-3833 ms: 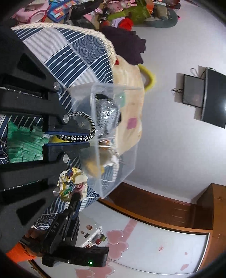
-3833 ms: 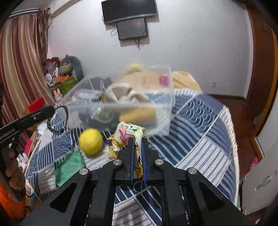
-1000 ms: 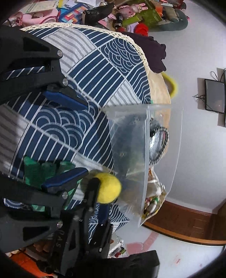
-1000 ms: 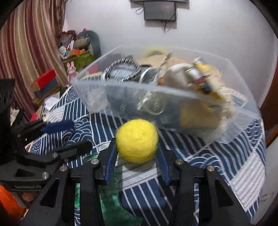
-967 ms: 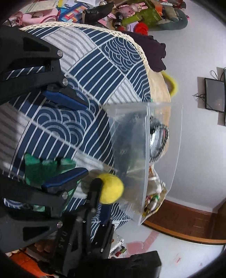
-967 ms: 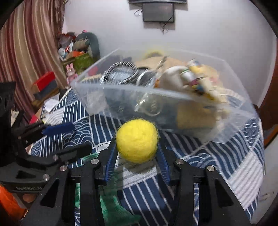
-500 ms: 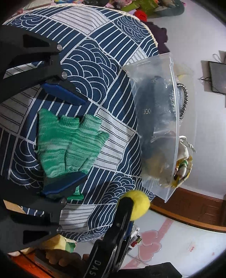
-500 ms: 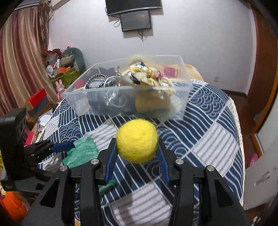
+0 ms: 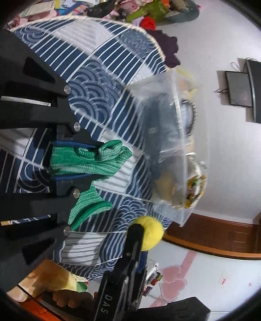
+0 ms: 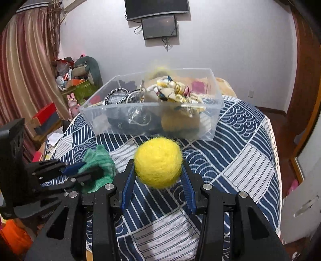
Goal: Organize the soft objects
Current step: 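Drop yellow ball into box with right tool while left tool releases green glove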
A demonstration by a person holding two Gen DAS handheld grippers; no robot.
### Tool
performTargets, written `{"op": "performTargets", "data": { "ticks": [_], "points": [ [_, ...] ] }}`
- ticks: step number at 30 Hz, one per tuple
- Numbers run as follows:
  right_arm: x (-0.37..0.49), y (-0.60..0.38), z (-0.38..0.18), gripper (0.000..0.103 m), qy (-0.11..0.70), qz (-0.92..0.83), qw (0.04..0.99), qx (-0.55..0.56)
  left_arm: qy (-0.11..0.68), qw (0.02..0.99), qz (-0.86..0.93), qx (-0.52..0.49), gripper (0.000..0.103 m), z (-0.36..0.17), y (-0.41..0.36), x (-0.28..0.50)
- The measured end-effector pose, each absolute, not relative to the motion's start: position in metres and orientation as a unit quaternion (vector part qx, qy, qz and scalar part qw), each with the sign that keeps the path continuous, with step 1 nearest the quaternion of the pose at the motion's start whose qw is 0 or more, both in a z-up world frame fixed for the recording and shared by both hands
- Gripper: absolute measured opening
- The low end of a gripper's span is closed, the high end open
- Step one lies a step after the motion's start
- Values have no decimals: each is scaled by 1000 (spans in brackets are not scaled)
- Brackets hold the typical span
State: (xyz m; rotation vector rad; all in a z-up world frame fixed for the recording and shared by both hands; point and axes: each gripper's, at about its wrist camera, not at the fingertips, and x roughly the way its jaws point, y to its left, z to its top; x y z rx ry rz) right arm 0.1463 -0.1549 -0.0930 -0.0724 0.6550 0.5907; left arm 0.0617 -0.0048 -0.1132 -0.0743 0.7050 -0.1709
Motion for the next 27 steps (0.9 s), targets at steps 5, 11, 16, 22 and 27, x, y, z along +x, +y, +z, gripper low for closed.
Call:
{"op": "performTargets", "data": {
  "ticks": [5,11,16,22,27],
  "points": [
    [151,-150,-82,40,301,287,909,-39,316,945,-71,-35,21,-92,4,63],
    [157,-141,-60,40,265,293,918,-34,276,958,-60,-43,21,-58,18,76],
    [164,-135,-45,40,233,290,927,-37,251,964,-49,-67,21,-38,30,92],
    [176,-126,-40,40,215,288,933,-37,219,972,-35,-71,21,-18,38,110],
    [194,-110,-46,40,221,282,932,-47,217,972,-24,-89,21,-16,47,135]
  ]
}}
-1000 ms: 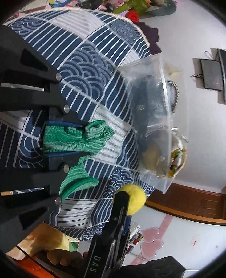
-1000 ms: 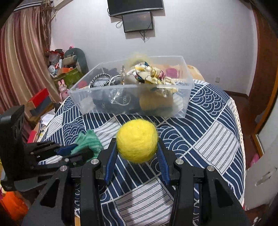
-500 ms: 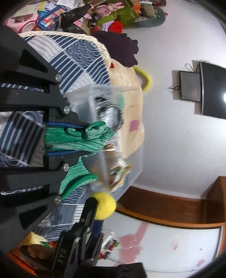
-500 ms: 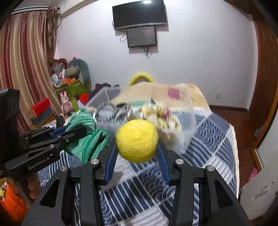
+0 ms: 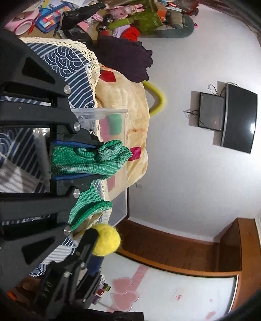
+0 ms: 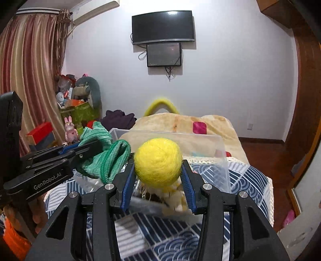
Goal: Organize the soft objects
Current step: 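Drop yellow ball into box with right tool while left tool releases green glove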
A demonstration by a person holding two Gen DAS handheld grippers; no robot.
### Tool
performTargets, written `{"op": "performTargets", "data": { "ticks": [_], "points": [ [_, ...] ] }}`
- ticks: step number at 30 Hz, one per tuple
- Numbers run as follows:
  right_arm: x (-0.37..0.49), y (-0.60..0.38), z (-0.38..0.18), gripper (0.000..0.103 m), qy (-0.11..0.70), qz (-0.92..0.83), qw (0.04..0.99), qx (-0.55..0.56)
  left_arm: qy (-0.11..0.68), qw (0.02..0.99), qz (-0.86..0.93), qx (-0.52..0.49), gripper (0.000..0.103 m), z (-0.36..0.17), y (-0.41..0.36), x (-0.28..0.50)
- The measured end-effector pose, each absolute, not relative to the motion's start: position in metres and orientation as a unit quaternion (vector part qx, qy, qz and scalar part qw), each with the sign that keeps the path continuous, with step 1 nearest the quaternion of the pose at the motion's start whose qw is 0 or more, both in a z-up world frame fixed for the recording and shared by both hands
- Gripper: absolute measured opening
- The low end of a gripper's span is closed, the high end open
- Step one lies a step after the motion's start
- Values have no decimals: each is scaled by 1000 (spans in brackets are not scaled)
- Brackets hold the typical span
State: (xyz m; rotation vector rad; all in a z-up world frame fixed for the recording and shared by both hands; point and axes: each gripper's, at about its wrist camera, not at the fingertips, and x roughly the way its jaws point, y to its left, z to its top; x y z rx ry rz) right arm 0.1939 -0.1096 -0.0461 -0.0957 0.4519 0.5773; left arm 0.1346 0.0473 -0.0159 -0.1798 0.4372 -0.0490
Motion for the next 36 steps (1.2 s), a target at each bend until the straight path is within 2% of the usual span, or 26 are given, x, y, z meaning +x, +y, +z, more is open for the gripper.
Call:
{"op": "performTargets", "data": {
  "ticks": [7,8,11,13,17,20,24,32,34,36],
  "points": [
    [220,-93,-67,43,257,264,928,-60,256,960,-14,-111,22,-39,54,178],
    [221,-92,-69,43,264,262,926,-64,267,957,-13,-111,26,-45,54,184],
    [220,-94,-73,54,271,261,924,-68,274,958,-1,-88,47,-54,50,189],
    [216,-100,-69,61,264,257,928,-63,277,958,0,-78,49,-55,46,188],
    [210,-112,-59,61,252,263,930,-54,275,957,-9,-87,50,-51,49,184],
    [199,-119,-49,62,235,268,933,-53,269,958,-10,-97,51,-46,54,177],
    [184,-126,-35,67,210,272,938,-52,249,963,-18,-104,61,-33,56,161],
    [154,-145,-9,78,164,269,948,-38,200,976,-23,-86,70,-1,48,119],
    [148,-147,-5,83,153,267,951,-36,190,978,-22,-80,75,5,46,108],
    [142,-149,-2,83,140,263,954,-36,177,981,-20,-75,79,10,43,96]
  ]
}}
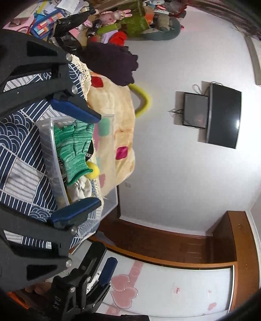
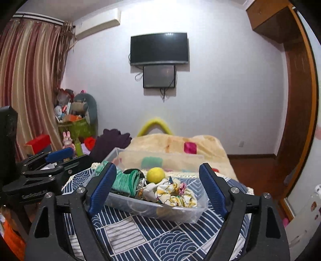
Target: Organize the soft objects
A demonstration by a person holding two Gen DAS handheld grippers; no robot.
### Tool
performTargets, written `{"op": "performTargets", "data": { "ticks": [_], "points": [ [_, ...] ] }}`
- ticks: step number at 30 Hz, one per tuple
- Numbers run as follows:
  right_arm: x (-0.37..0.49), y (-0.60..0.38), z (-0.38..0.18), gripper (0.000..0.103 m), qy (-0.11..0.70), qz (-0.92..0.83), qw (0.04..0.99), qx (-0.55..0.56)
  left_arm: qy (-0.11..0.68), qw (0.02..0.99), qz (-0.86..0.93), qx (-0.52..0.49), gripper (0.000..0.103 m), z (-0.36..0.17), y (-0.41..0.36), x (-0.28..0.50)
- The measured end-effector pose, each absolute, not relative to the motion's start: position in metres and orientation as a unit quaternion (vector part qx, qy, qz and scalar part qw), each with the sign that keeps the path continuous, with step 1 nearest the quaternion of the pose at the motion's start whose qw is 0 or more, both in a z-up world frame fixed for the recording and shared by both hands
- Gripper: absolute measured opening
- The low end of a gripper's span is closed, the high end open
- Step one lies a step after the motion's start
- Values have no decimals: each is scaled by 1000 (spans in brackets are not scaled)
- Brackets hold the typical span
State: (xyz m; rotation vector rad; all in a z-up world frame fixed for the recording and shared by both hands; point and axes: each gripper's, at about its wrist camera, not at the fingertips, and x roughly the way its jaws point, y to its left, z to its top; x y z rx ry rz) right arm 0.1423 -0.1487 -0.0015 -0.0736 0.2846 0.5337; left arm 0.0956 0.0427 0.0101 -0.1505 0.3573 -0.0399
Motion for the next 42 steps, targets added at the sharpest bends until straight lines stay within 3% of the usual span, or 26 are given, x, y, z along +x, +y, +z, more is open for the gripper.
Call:
{"op": "performTargets", "data": {
  "ticks": [2,4,8,42],
  "points": [
    [137,-151,0,86,133,261,955,-36,165,983,-22,-72,83,15,40,84],
    [133,-154,1,102,126,260,957,-28,155,985,-24,-67,91,20,36,73],
    [123,-158,1,103,107,252,962,-23,135,989,-18,-60,102,26,31,56],
    [110,-160,-11,103,108,257,960,-22,120,992,-10,-40,103,21,15,30]
  ]
}}
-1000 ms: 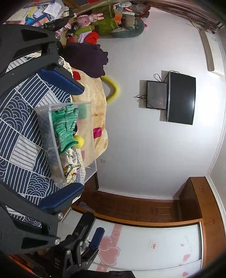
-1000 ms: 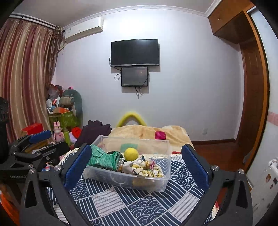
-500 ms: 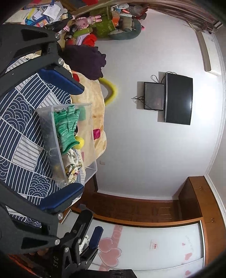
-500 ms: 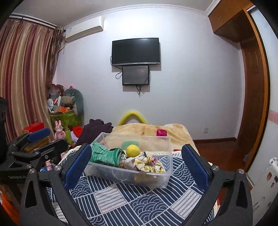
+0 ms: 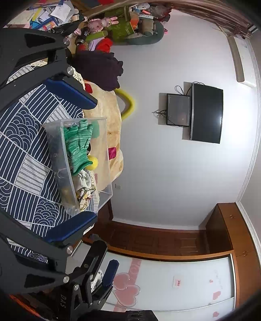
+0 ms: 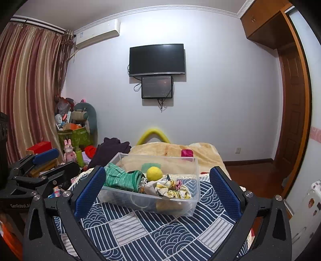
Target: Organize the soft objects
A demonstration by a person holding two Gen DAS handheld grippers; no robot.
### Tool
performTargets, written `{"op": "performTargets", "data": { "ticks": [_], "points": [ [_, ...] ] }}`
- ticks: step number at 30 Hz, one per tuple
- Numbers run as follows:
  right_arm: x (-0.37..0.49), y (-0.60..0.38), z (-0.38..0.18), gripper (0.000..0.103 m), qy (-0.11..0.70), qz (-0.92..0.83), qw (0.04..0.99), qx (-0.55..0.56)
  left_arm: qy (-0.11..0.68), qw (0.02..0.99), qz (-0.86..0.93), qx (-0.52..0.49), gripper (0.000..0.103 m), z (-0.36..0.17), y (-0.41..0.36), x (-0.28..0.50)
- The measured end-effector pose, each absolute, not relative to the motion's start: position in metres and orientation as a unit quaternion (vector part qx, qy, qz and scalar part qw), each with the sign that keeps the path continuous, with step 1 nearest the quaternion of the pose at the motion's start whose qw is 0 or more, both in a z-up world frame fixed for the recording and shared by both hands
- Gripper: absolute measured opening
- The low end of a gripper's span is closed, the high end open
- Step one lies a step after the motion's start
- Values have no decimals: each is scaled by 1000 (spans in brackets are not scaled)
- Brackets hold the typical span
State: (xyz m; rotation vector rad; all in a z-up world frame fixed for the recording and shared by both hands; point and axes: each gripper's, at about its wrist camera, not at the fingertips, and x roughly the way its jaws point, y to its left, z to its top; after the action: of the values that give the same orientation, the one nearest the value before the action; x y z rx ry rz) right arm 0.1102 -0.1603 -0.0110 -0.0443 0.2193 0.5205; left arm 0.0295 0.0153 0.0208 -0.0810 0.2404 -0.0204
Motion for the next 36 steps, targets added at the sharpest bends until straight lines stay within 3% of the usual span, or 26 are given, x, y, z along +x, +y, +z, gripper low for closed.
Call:
{"op": "performTargets", "data": {
  "ticks": [36],
  "points": [
    [110,-160,-11,103,111,255,960,-19,125,991,-18,-45,103,20,15,28]
  ]
}}
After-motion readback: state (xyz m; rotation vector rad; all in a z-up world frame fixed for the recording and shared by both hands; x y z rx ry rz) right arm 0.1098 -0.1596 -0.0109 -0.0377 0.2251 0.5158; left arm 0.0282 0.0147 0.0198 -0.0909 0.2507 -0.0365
